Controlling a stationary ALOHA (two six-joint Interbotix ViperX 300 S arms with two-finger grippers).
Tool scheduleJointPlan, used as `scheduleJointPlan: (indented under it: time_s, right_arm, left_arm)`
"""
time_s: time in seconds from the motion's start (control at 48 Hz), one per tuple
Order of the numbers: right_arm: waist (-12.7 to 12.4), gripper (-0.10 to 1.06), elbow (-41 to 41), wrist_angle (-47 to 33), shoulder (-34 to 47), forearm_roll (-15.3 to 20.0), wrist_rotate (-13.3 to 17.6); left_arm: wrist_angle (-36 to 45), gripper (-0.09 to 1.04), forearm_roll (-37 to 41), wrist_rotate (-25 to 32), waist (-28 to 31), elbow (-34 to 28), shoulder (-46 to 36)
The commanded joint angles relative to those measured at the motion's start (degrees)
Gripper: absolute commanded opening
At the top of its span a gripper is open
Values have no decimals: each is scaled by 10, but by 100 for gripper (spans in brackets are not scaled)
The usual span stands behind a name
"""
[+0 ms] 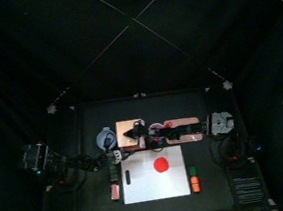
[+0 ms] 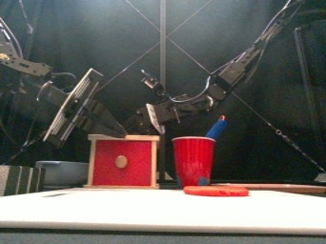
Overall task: Get the cutter from the drawer then cut the dough then place the extra dough in the bowl
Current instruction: Open the drawer
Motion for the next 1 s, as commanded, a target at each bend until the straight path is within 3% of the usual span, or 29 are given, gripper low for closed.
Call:
scheduleJointPlan:
  time_s: [0.021, 0.354, 1.0]
  right_arm:
    - [-1, 4, 1, 7, -8, 0, -3]
    - [4, 4, -2, 7, -7, -2, -7]
    - [10, 4, -8, 7, -7, -2, -7]
  left_arm:
    - [1, 59, -2, -21, -1, -10, 4]
    - [9, 76, -4, -69, 3, -23, 28]
    - [9, 76, -65, -67, 50, -29, 69]
